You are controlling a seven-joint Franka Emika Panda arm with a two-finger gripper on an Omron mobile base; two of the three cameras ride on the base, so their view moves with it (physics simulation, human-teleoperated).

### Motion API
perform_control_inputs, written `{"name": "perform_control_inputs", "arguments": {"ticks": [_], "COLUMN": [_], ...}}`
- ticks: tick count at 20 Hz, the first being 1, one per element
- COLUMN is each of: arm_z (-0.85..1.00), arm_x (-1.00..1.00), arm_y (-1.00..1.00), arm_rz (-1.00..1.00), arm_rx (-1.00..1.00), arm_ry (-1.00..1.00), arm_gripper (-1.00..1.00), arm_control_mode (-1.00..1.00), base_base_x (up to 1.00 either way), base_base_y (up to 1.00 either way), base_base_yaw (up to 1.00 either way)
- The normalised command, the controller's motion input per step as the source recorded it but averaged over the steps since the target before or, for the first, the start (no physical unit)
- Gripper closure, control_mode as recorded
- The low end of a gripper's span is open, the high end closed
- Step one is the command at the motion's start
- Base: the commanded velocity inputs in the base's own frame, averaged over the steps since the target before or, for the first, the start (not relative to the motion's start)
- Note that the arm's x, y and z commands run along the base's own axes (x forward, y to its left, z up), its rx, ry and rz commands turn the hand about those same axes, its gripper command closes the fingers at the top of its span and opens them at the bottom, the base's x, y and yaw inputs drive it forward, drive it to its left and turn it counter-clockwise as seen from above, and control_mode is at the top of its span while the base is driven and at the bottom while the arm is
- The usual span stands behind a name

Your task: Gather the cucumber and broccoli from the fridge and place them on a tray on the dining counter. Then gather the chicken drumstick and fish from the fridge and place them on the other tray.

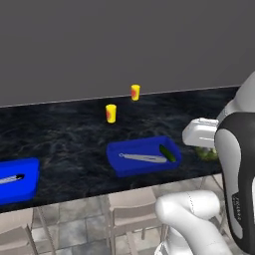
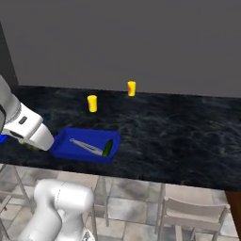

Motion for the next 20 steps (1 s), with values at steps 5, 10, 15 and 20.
{"name": "perform_control_inputs", "arguments": {"ticks": [5,10,15,20], "arm_z": [0.0,-0.13,-0.42,-0.79], "arm_x": [0.0,0.8,1.0,1.0], "arm_y": [0.0,-0.04,0.0,0.1], "arm_rz": [0.0,0.13,0.04,0.04], "arm_rx": [0.0,0.02,0.0,-0.01], "arm_ry": [0.0,0.03,0.07,0.14], "arm_gripper": [1.0,1.0,1.0,1.0], "arm_control_mode": [1.0,-1.0,-1.0,-1.0], "base_base_x": [0.76,0.19,0.0,0.0], "base_base_y": [-0.09,-0.01,0.0,0.0], "base_base_yaw": [0.27,0.05,0.0,0.0]}}
